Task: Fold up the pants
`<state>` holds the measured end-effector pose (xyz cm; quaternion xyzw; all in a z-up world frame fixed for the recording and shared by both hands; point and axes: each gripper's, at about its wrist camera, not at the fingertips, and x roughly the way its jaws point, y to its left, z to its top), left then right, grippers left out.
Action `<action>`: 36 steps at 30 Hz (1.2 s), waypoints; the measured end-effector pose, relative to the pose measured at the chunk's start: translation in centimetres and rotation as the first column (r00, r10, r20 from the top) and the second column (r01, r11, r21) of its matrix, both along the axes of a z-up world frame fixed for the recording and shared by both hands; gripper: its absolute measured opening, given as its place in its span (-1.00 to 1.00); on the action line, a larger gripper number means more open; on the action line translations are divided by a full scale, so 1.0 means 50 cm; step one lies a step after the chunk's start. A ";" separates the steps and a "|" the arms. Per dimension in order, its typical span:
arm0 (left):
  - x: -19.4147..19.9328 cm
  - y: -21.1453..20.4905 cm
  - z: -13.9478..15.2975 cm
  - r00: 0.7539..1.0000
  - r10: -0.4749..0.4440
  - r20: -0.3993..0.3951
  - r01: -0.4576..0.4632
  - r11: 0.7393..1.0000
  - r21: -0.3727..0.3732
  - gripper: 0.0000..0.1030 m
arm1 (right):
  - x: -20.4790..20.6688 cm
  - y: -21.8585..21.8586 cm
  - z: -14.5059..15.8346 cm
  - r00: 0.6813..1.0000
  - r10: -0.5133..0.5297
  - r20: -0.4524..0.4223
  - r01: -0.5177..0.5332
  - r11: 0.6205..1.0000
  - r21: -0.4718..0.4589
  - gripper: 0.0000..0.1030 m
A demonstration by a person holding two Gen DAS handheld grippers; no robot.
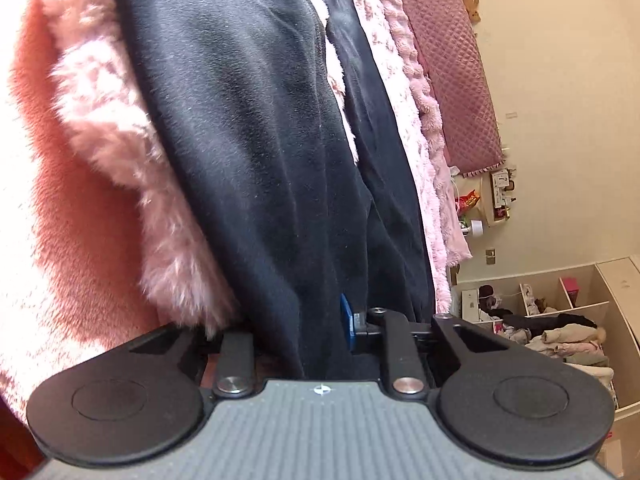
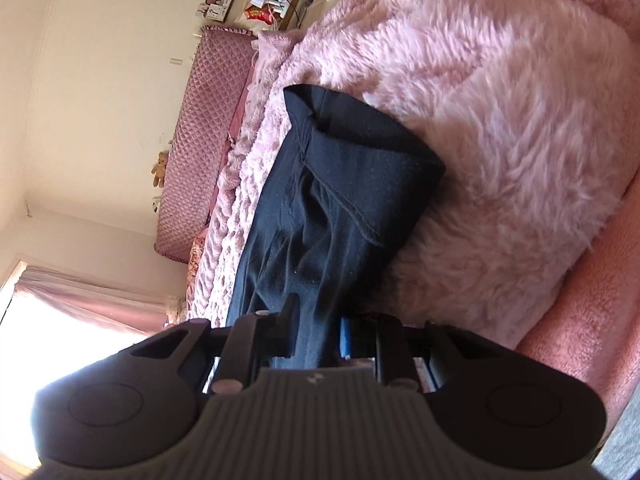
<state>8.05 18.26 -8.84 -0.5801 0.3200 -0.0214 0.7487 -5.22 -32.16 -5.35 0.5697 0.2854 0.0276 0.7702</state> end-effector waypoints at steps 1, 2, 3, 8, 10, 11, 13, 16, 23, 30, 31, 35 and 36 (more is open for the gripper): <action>0.006 -0.001 -0.004 1.000 -0.004 -0.004 0.004 1.000 -0.009 -0.44 | 0.005 -0.003 -0.004 1.000 0.001 -0.012 -0.001 1.000 0.003 -0.68; 0.008 -0.001 -0.008 1.000 -0.001 -0.005 0.001 1.000 -0.022 -0.44 | 0.007 -0.006 -0.008 1.000 -0.003 -0.015 0.003 1.000 0.007 -0.68; 0.012 -0.001 -0.012 1.000 0.003 -0.004 -0.004 1.000 -0.031 -0.43 | 0.008 -0.010 -0.009 1.000 -0.008 -0.011 0.009 1.000 0.015 -0.68; 0.008 0.008 -0.031 1.000 0.028 0.005 -0.027 0.997 -0.068 -0.42 | 0.017 -0.026 -0.013 0.999 -0.016 0.027 0.015 0.999 0.047 -0.68; 0.018 0.005 -0.032 0.999 0.023 0.037 -0.020 0.997 -0.076 -0.19 | 0.034 -0.034 -0.020 1.000 0.010 0.026 -0.012 0.997 0.071 -0.64; 0.023 0.003 -0.031 0.999 0.009 0.053 -0.005 0.998 -0.069 -0.16 | 0.040 -0.038 -0.025 1.000 0.010 0.023 -0.012 0.996 0.088 -0.63; 0.023 -0.003 -0.025 0.999 -0.009 0.049 0.010 0.999 -0.035 -0.22 | 0.037 -0.044 -0.034 1.000 -0.008 0.020 0.006 0.993 0.122 -0.75; 0.008 -0.008 -0.010 1.000 -0.008 0.009 0.008 1.000 0.011 -0.70 | 0.017 -0.043 -0.031 1.000 -0.027 0.007 0.026 0.994 0.108 -0.99; -0.003 0.014 0.033 0.996 0.013 0.083 -0.001 0.990 -0.138 -0.83 | 0.001 -0.046 0.014 0.993 -0.020 0.117 0.003 0.990 0.143 -0.99; 0.053 0.031 0.087 0.986 0.014 0.165 0.008 0.991 -0.130 -0.83 | 0.036 -0.034 0.050 0.979 -0.003 0.205 -0.032 0.986 0.164 -0.99; 0.068 0.033 0.096 0.986 0.003 0.169 0.017 0.994 -0.112 -0.83 | 0.048 -0.034 0.058 0.976 -0.005 0.217 -0.033 0.985 0.169 -0.99; 0.127 0.039 0.122 0.985 -0.027 0.173 0.040 0.996 -0.074 -0.83 | 0.093 -0.045 0.078 0.968 -0.022 0.248 -0.022 0.985 0.173 -0.99; 0.143 0.041 0.128 0.985 -0.033 0.170 0.045 0.997 -0.067 -0.83 | 0.108 -0.049 0.081 0.967 -0.028 0.252 -0.019 0.983 0.184 -0.99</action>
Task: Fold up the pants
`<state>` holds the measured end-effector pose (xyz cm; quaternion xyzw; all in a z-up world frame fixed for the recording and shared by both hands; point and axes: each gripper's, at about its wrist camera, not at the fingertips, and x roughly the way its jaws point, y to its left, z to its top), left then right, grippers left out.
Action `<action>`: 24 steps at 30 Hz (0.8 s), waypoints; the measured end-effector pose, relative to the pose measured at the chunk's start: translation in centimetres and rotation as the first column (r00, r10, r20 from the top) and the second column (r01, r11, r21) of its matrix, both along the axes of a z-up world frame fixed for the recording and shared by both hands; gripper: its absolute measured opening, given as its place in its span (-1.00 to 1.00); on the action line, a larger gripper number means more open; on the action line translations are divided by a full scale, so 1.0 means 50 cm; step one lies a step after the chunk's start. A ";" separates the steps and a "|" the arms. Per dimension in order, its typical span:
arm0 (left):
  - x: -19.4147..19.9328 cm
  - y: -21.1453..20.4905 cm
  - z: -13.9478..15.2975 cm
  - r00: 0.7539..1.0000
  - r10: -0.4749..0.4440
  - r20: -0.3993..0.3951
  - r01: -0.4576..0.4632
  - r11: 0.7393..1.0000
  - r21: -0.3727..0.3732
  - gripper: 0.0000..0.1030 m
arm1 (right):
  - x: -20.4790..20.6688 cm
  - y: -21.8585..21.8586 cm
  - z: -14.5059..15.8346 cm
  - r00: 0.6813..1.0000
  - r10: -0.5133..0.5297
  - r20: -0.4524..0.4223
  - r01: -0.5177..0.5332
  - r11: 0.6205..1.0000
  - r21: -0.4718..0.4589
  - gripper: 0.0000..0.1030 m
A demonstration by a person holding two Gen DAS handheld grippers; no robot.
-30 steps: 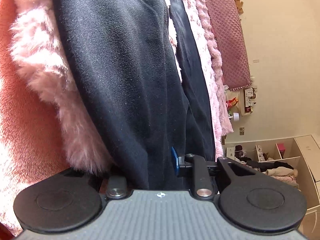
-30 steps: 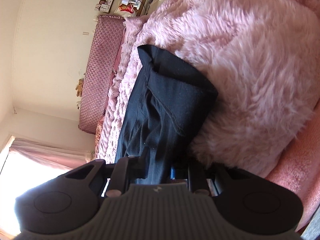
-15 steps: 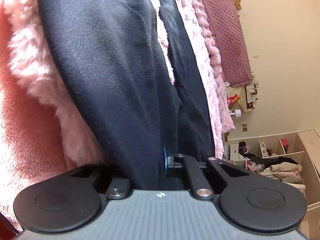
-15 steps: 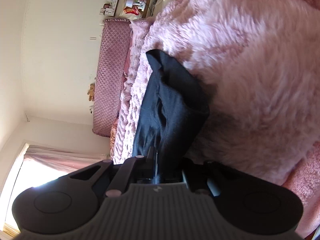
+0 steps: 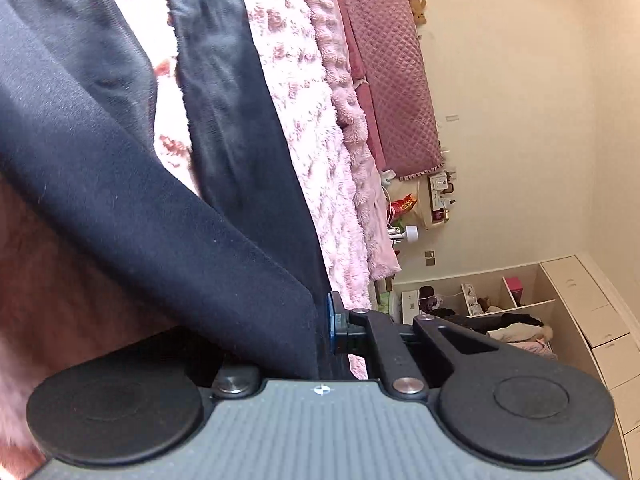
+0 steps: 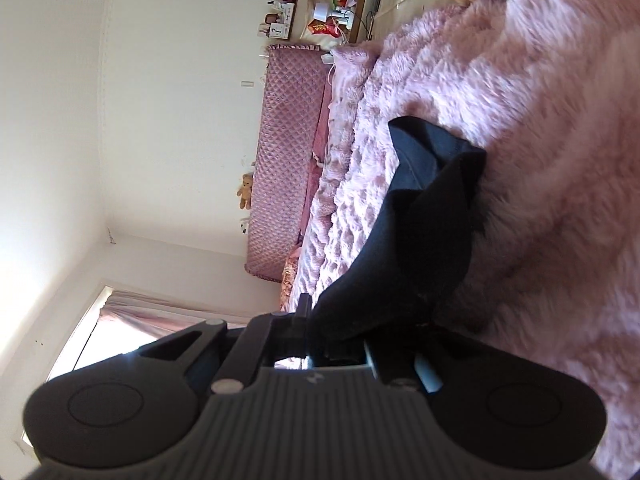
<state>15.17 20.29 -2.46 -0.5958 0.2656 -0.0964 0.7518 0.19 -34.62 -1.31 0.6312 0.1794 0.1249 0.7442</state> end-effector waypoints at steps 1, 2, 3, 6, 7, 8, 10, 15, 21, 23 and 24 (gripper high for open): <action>0.015 0.001 0.005 1.000 -0.007 -0.002 0.007 1.000 0.011 -0.83 | 0.016 -0.003 0.002 1.000 -0.003 0.005 0.003 1.000 0.011 -0.99; 0.033 0.001 0.010 1.000 -0.016 -0.007 0.016 1.000 0.027 -0.83 | 0.032 -0.006 0.002 1.000 -0.005 0.009 0.005 1.000 0.019 -0.99; 0.052 0.000 0.015 1.000 -0.023 -0.016 0.023 0.999 0.041 -0.82 | 0.051 -0.007 0.003 1.000 -0.007 0.011 0.007 1.000 0.022 -0.99; 0.125 -0.007 0.026 0.997 -0.048 -0.053 0.053 0.994 0.096 -0.68 | 0.121 -0.012 0.002 1.000 -0.008 -0.002 0.008 1.000 -0.002 -0.99; 0.151 -0.012 0.025 0.996 -0.057 -0.070 0.065 0.991 0.114 -0.65 | 0.153 -0.013 -0.003 1.000 -0.009 -0.014 0.009 1.000 -0.006 -0.99; 0.179 -0.015 0.024 0.994 -0.065 -0.083 0.075 0.989 0.130 -0.65 | 0.179 -0.015 -0.011 1.000 -0.010 -0.028 0.010 1.000 -0.003 -0.99; 0.227 -0.020 0.018 0.991 -0.079 -0.107 0.095 0.983 0.154 -0.64 | 0.233 -0.023 -0.035 0.998 -0.015 -0.067 0.016 1.000 0.013 -0.99; 0.333 -0.028 -0.034 0.964 -0.132 -0.231 0.162 0.980 0.116 0.05 | 0.313 -0.041 -0.084 0.984 -0.057 -0.171 0.068 0.996 0.061 -0.46; 0.385 -0.003 -0.083 0.947 -0.141 -0.288 0.113 0.987 -0.112 0.47 | 0.365 -0.063 -0.035 0.978 -0.189 -0.092 0.193 0.980 0.036 0.41; 0.395 0.002 -0.077 0.949 -0.154 -0.277 0.110 0.980 -0.166 0.51 | 0.377 -0.074 -0.012 0.970 -0.224 -0.095 0.226 0.974 0.014 0.41; 0.399 0.003 -0.070 0.950 -0.159 -0.269 0.113 0.977 -0.180 0.55 | 0.380 -0.079 -0.002 0.969 -0.230 -0.088 0.231 0.973 0.009 0.42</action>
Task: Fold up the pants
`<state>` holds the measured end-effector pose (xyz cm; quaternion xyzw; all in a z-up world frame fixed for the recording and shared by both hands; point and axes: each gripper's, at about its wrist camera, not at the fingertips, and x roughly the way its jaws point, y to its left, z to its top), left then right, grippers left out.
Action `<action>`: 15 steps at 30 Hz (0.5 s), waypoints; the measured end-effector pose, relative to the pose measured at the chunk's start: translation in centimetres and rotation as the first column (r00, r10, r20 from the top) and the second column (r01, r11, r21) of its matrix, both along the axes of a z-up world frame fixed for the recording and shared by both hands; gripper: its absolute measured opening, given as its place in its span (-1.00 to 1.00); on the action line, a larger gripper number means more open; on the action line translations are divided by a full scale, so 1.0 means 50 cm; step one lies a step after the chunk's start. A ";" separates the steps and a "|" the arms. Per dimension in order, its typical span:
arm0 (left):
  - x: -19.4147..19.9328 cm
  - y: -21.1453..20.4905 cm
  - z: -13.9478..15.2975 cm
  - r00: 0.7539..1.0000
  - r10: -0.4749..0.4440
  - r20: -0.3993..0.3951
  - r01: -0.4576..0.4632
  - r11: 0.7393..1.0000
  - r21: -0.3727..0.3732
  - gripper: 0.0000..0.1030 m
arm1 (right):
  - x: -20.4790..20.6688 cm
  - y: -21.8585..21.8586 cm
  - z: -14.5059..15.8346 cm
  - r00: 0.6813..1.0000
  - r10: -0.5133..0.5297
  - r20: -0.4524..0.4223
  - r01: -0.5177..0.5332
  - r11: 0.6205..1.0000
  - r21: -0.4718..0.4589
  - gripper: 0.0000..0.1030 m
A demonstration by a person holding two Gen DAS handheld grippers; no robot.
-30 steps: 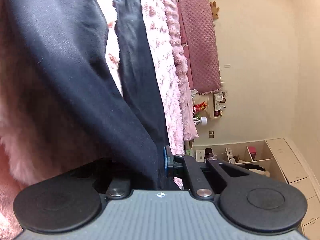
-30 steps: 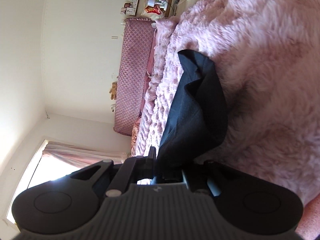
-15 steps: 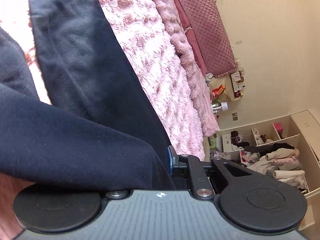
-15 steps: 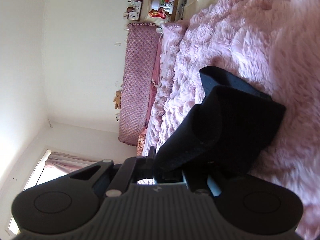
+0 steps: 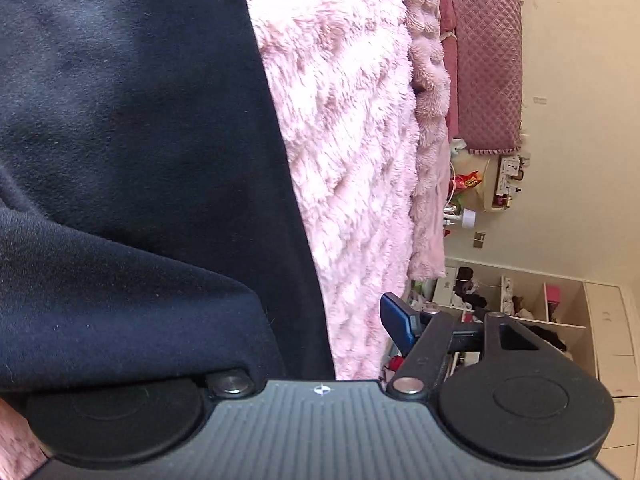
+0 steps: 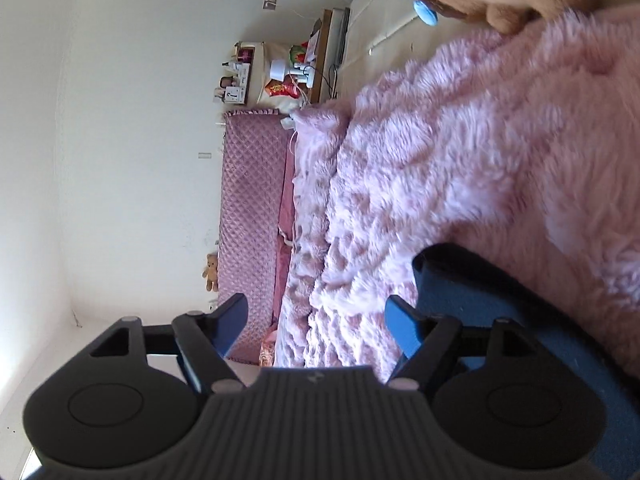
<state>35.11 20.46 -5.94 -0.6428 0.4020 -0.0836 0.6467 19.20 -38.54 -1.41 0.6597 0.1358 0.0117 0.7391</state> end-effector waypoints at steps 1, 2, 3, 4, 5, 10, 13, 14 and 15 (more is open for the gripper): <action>0.004 0.001 0.008 1.000 -0.005 0.010 0.005 1.000 -0.009 0.58 | 0.002 -0.002 0.008 1.000 0.005 0.007 -0.005 1.000 -0.011 0.42; 0.009 0.003 0.018 1.000 -0.011 0.028 0.012 1.000 -0.028 0.59 | 0.000 -0.002 0.017 1.000 0.016 0.006 -0.015 0.999 -0.034 0.41; 0.012 0.004 0.023 0.999 -0.013 0.039 0.015 0.998 -0.055 0.60 | -0.002 0.001 0.025 0.999 0.035 0.000 -0.035 0.997 -0.069 0.41; 0.020 0.007 0.027 0.999 -0.014 0.047 0.018 0.995 -0.095 0.64 | -0.002 0.004 0.032 0.998 0.065 -0.005 -0.065 0.992 -0.106 0.41; 0.025 0.011 0.023 0.999 -0.008 0.040 0.013 0.991 -0.135 0.66 | -0.003 0.011 0.037 0.995 0.099 -0.014 -0.100 0.985 -0.143 0.41; 0.015 0.010 -0.011 0.806 -0.111 -0.582 0.130 0.992 -0.009 0.58 | 0.008 0.122 0.043 0.916 0.342 -0.211 -0.401 0.822 -0.406 0.23; -0.034 0.018 0.010 0.884 -0.077 -0.460 0.090 0.996 0.008 0.70 | 0.010 0.206 0.046 0.851 0.435 -0.295 -0.524 0.664 -0.533 0.17; -0.044 0.018 0.023 0.898 -0.119 -0.424 0.132 0.991 0.001 0.71 | 0.009 0.228 0.046 0.834 0.457 -0.309 -0.548 0.632 -0.548 0.17; -0.057 0.018 0.040 0.909 -0.146 -0.391 0.164 0.986 0.012 0.71 | 0.012 0.251 0.044 0.817 0.482 -0.318 -0.573 0.610 -0.548 0.16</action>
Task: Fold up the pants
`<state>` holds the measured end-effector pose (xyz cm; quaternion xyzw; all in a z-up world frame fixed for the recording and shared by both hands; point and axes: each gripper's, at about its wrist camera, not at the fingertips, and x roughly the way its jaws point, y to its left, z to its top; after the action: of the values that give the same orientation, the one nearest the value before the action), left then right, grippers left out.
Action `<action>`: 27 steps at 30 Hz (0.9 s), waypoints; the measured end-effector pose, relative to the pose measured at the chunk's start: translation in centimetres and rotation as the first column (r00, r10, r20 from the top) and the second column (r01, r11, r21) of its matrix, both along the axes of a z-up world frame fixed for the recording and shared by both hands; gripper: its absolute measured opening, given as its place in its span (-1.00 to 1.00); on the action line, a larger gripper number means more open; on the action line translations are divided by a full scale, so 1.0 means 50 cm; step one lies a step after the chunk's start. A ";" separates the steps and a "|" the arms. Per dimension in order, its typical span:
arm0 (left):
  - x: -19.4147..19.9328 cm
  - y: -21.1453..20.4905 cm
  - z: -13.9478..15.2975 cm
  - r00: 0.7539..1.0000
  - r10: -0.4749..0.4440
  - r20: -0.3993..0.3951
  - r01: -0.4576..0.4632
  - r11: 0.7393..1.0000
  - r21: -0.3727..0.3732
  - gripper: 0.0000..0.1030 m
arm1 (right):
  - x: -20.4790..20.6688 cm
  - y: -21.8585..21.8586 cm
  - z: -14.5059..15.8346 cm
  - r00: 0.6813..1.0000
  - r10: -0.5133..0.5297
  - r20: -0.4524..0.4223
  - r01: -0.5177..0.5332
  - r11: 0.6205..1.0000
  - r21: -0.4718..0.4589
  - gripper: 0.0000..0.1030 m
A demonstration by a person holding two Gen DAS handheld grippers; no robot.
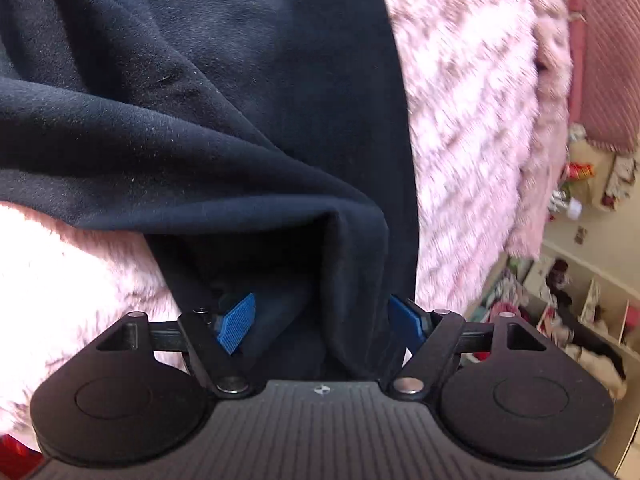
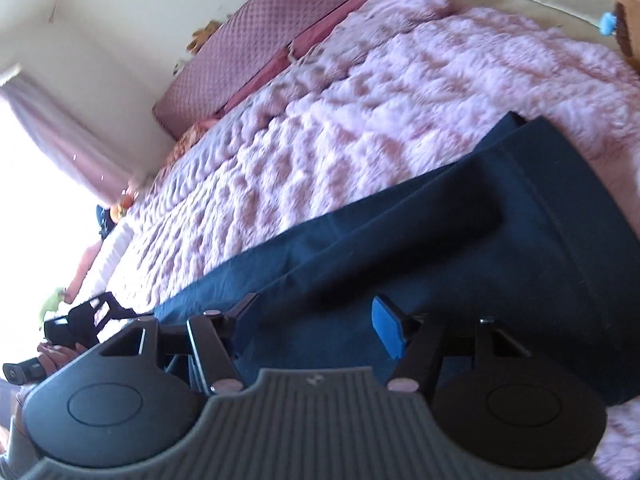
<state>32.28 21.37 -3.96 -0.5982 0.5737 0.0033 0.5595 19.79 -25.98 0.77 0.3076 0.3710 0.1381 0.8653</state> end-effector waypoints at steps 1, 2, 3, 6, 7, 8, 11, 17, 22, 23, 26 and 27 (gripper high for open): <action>-0.020 0.001 0.022 0.999 -0.017 0.048 0.016 1.000 0.027 0.71 | 0.003 0.019 -0.005 1.000 0.029 -0.011 -0.028 0.999 0.017 0.16; -0.040 0.001 0.041 0.995 -0.027 0.093 0.022 0.998 0.063 0.71 | 0.007 0.035 -0.009 0.999 0.048 -0.021 -0.047 0.998 0.046 0.16; -0.065 -0.001 0.064 0.987 -0.042 0.158 0.024 0.993 0.115 0.71 | 0.011 0.055 -0.012 0.998 0.061 -0.025 -0.060 0.996 0.065 0.13; -0.122 -0.017 0.112 0.942 -0.134 0.306 0.048 0.961 0.273 0.71 | 0.017 0.136 0.014 0.995 0.085 0.049 -0.079 0.991 -0.103 0.00; -0.137 -0.021 0.125 0.921 -0.180 0.346 0.058 0.940 0.337 0.68 | 0.014 0.168 0.031 0.990 0.101 0.101 -0.079 0.977 -0.199 0.00; -0.152 -0.023 0.134 0.900 -0.218 0.377 0.056 0.916 0.397 0.66 | 0.010 0.202 0.045 0.978 0.141 0.157 -0.090 0.952 -0.291 0.00; -0.177 -0.037 0.158 0.850 -0.320 0.419 0.031 0.823 0.567 0.59 | 0.000 0.297 0.074 0.911 0.324 0.253 -0.171 0.858 -0.484 0.00; -0.251 -0.023 0.159 0.791 -0.430 0.436 -0.042 0.673 0.739 0.56 | 0.004 0.459 0.080 0.743 0.650 0.159 -0.287 0.524 -0.802 -0.03; -0.278 -0.041 0.141 0.695 -0.598 0.399 0.024 0.574 0.819 0.55 | 0.003 0.561 0.030 0.598 0.801 -0.004 -0.262 0.191 -0.946 -0.33; -0.279 -0.041 0.136 0.693 -0.602 0.396 0.033 0.576 0.817 0.55 | 0.004 0.573 0.022 0.579 0.815 -0.038 -0.251 0.134 -0.959 -0.33; -0.273 -0.040 0.118 0.706 -0.589 0.394 0.062 0.605 0.794 0.55 | 0.017 0.602 -0.008 0.510 0.842 -0.178 -0.287 -0.028 -0.957 -0.39; -0.272 -0.039 0.113 0.704 -0.590 0.397 0.068 0.612 0.788 0.55 | 0.022 0.608 -0.019 0.492 0.842 -0.221 -0.299 -0.075 -0.951 -0.41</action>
<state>18.70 19.44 1.70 -0.1669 0.4103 -0.0792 0.8930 20.88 4.42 -0.16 -0.5046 0.2526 0.3305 0.7565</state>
